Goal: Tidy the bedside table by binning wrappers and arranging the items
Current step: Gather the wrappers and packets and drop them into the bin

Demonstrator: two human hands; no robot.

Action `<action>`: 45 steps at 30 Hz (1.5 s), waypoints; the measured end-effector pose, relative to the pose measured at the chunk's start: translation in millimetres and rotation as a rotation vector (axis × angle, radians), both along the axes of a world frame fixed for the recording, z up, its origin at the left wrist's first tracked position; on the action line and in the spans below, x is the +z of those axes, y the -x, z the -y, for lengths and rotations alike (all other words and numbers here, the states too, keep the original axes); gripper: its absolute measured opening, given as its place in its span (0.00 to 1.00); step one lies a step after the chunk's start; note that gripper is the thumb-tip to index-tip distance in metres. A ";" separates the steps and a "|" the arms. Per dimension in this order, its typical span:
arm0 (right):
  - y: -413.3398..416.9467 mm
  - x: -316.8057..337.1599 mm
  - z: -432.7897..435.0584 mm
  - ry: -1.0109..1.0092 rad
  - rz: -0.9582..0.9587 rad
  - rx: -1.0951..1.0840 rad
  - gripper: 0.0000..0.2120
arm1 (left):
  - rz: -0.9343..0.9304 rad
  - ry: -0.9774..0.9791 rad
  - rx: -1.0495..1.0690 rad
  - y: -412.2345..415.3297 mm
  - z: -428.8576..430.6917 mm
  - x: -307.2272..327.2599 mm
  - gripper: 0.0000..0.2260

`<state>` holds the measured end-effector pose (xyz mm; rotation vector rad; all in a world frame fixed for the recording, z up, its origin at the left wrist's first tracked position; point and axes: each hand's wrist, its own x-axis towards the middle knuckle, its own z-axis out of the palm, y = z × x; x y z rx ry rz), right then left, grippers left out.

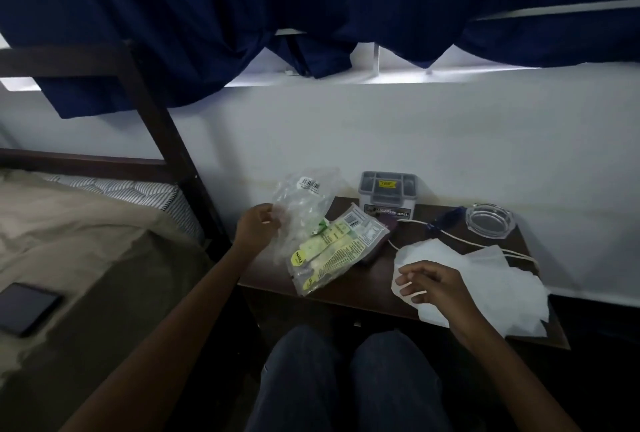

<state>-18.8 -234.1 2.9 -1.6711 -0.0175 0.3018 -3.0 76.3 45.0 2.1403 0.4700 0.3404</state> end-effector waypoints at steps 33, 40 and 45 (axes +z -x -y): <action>54.3 -91.1 340.4 1.315 0.166 -0.554 0.18 | -0.140 0.313 -0.768 22.1 371.8 -22.4 0.10; 62.5 -139.9 330.2 1.078 -0.331 -0.149 0.16 | -0.114 0.268 -0.704 14.8 342.9 -23.7 0.07; 50.1 -115.4 317.8 0.919 -0.203 -0.220 0.09 | -0.108 0.303 -0.656 10.7 318.4 -28.6 0.11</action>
